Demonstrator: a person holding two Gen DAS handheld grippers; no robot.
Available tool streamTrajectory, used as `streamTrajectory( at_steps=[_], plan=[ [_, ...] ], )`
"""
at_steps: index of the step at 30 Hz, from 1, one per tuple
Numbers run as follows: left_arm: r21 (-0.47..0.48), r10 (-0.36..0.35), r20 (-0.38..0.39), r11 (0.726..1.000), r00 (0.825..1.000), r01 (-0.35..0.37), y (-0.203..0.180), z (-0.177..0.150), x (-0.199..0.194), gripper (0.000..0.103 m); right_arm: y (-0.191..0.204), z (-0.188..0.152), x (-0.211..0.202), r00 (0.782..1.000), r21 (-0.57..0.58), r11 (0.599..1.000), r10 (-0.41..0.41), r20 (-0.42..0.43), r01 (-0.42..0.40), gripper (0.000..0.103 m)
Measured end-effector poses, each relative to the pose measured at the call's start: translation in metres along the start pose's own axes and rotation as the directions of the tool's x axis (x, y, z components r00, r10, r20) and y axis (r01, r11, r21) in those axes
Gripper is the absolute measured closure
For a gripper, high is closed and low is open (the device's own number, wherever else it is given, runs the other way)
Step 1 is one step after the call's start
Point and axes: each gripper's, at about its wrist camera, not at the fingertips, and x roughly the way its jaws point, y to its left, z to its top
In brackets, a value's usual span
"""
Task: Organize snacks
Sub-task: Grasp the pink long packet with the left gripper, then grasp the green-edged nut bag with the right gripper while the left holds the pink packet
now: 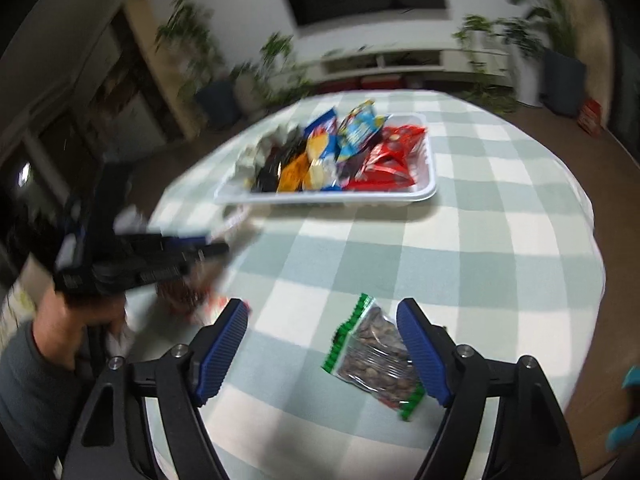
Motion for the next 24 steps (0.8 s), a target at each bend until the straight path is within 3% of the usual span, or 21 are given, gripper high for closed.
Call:
streamTrajectory(
  at_steps=[2, 7, 14, 21, 24],
  plan=[
    [-0.027, -0.031, 0.013, 0.999, 0.999, 0.031, 0.006, -0.002, -0.004, 0.079, 0.002, 0.004, 0.005, 0.996, -0.106, 0.994, -0.026, -0.081, 0.017, 0.023],
    [-0.083, -0.091, 0.04, 0.992, 0.995, 0.095, 0.018, -0.006, -0.01, 0.079, -0.002, 0.005, 0.012, 0.983, -0.31, 0.951, -0.057, -0.176, 0.0, 0.023],
    [-0.091, -0.123, 0.054, 0.988, 0.991, 0.128, 0.017, -0.009, -0.014, 0.079, -0.008, -0.002, 0.037, 0.951, -0.418, 0.906, -0.072, -0.301, -0.064, 0.024],
    [-0.089, -0.142, 0.05, 0.985, 0.989, 0.146, 0.014, -0.01, -0.012, 0.079, -0.011, -0.012, 0.057, 0.928, -0.483, 0.872, -0.112, -0.354, -0.079, 0.027],
    [-0.087, -0.148, 0.043, 0.985, 0.988, 0.151, 0.013, -0.011, -0.011, 0.079, -0.012, -0.01, 0.059, 0.926, -0.485, 0.869, -0.093, -0.366, -0.104, 0.027]
  ],
)
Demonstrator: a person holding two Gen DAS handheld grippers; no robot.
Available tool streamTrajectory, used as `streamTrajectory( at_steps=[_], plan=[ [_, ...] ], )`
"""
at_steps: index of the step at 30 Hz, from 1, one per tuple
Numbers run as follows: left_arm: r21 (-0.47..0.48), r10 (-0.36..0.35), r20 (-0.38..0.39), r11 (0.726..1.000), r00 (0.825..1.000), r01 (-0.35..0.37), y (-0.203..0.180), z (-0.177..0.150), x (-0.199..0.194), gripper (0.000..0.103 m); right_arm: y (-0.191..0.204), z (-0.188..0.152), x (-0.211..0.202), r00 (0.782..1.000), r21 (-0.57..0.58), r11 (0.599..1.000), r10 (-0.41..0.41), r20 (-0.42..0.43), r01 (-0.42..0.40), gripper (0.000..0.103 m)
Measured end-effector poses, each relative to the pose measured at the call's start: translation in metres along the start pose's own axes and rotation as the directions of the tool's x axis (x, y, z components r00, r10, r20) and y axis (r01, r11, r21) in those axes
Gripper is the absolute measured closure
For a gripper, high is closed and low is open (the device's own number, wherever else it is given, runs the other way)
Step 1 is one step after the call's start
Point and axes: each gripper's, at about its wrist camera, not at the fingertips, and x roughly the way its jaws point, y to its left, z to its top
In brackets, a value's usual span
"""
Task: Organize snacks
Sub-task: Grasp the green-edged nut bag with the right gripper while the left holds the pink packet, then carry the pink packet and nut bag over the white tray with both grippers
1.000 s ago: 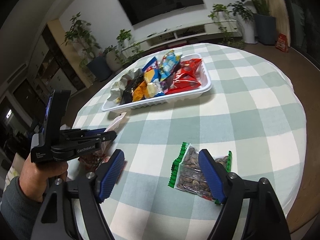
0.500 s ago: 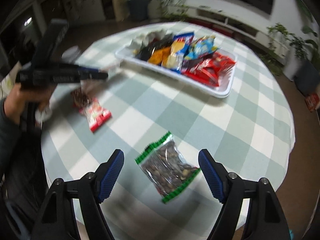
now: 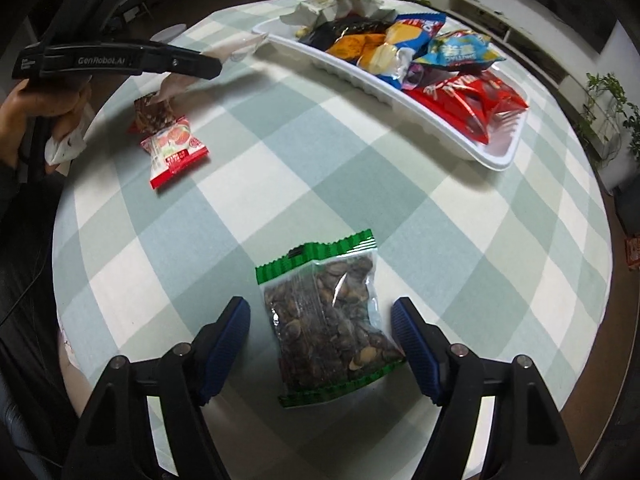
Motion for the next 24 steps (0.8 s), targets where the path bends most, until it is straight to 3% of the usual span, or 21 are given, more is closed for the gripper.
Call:
streamTrajectory(
  at_steps=[6, 8, 16, 24],
  plan=[
    [-0.007, -0.009, -0.001, 1.0, 1.0, 0.009, 0.001, 0.0, 0.0, 0.079, -0.004, 0.003, 0.001, 0.999, 0.01, 0.999, 0.041, -0.022, -0.04, 0.031],
    [-0.008, -0.014, 0.001, 1.0, 1.0, 0.014, 0.002, 0.0, 0.0, 0.079, -0.004, 0.003, -0.001, 0.999, 0.014, 0.999, 0.049, -0.017, -0.049, 0.045],
    [-0.024, -0.032, 0.01, 0.999, 0.999, 0.032, 0.004, 0.0, -0.003, 0.079, -0.011, -0.002, -0.009, 0.995, 0.073, 0.992, 0.098, 0.021, -0.099, 0.071],
    [-0.051, -0.057, 0.031, 0.997, 0.998, 0.059, 0.007, 0.001, -0.008, 0.079, -0.019, -0.014, -0.032, 0.983, 0.156, 0.978, 0.119, 0.14, -0.141, 0.073]
  ],
)
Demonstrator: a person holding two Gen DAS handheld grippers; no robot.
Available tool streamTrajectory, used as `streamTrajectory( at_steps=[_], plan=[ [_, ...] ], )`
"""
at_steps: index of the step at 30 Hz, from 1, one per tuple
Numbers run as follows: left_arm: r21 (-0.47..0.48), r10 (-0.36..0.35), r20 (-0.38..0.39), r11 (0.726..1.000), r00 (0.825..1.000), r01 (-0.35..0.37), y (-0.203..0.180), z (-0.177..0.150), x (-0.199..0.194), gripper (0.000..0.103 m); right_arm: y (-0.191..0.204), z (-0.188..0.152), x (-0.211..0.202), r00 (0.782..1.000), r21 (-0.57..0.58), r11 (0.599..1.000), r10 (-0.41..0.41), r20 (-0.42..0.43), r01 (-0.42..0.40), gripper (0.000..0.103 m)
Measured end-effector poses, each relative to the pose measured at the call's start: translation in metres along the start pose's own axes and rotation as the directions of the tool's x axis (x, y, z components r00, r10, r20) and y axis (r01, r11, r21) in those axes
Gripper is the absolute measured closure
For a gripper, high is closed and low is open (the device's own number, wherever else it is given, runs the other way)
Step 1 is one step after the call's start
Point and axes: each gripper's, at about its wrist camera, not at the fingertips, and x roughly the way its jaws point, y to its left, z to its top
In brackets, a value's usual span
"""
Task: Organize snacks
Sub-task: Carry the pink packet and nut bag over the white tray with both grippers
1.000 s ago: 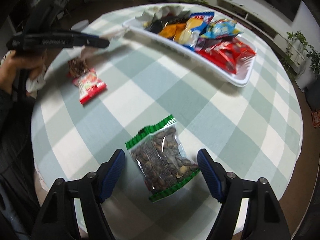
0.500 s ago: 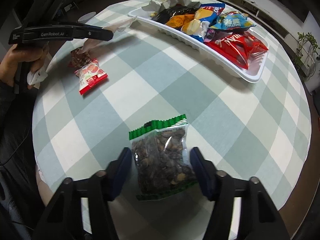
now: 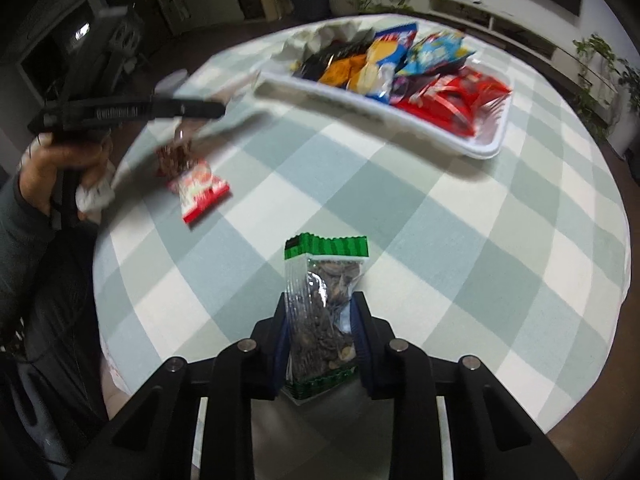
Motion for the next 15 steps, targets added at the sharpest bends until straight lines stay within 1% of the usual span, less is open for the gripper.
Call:
streamTrajectory(
  at_steps=[2, 6, 9, 12, 15],
  plan=[
    [-0.014, -0.012, 0.011, 1.0, 1.0, 0.013, 0.002, 0.0, -0.003, 0.079, -0.005, 0.002, -0.013, 0.998, 0.04, 0.999, 0.028, 0.049, -0.03, 0.073],
    [-0.038, -0.043, 0.047, 0.998, 0.998, 0.044, 0.004, 0.003, -0.012, 0.079, -0.009, 0.01, -0.029, 0.992, 0.086, 0.995, 0.039, 0.124, -0.05, 0.073],
    [-0.047, -0.045, 0.09, 0.998, 0.995, 0.05, 0.004, 0.009, -0.023, 0.079, -0.014, 0.022, -0.039, 0.981, 0.141, 0.988, 0.03, 0.19, -0.057, 0.073],
    [-0.051, -0.052, 0.131, 0.997, 0.99, 0.059, 0.001, 0.023, -0.036, 0.079, -0.018, 0.039, -0.044, 0.967, 0.194, 0.98, 0.002, 0.254, -0.053, 0.073],
    [-0.023, -0.042, 0.142, 0.999, 0.989, 0.045, -0.009, 0.041, -0.039, 0.079, -0.022, 0.06, -0.053, 0.944, 0.249, 0.967, -0.031, 0.327, -0.055, 0.073]
  ],
)
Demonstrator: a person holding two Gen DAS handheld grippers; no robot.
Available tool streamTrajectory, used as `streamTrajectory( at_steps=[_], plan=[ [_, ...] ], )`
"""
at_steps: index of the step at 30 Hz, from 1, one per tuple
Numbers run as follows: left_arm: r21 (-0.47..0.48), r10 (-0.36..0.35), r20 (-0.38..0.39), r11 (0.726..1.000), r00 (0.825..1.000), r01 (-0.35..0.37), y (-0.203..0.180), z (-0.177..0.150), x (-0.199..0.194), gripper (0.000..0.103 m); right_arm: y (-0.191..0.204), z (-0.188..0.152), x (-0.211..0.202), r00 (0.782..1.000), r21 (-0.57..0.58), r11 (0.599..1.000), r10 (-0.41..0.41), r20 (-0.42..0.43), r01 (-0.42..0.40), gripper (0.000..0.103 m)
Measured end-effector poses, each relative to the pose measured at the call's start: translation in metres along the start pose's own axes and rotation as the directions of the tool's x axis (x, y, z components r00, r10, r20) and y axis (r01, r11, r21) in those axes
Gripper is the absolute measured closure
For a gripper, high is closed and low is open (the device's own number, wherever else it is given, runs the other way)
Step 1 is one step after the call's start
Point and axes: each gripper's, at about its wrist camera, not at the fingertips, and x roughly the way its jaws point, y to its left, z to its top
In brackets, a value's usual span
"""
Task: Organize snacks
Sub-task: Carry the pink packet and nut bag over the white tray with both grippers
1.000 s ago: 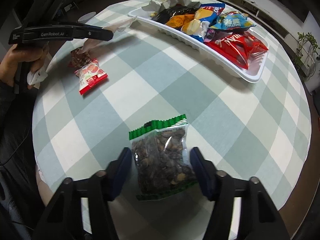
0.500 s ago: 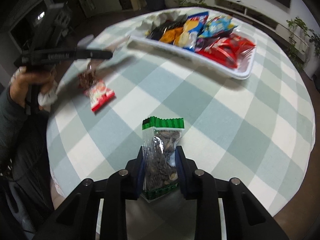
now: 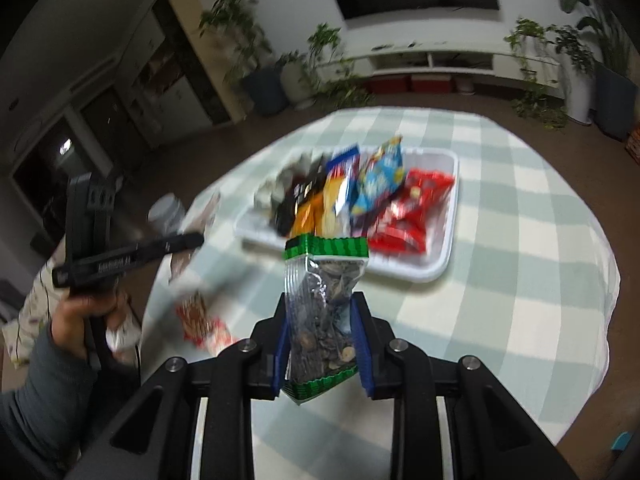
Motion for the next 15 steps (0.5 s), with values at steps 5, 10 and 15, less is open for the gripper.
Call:
streamTrajectory(
  at_steps=[5, 10, 15],
  plan=[
    [0.061, 0.035, 0.01, 0.998, 0.999, -0.036, -0.021, 0.045, 0.016, 0.079, 0.009, 0.045, 0.006, 0.992, 0.063, 0.996, -0.065, 0.106, 0.059, 0.073],
    [0.114, 0.083, 0.011, 0.99, 0.996, -0.084, -0.039, 0.083, 0.041, 0.079, 0.01, 0.08, 0.031, 0.984, 0.117, 0.987, -0.125, 0.124, 0.111, 0.073],
    [0.151, 0.144, -0.032, 0.979, 0.989, -0.137, -0.04, 0.094, 0.081, 0.079, 0.01, 0.093, 0.069, 0.98, 0.126, 0.98, -0.166, 0.108, 0.152, 0.073]
  ],
)
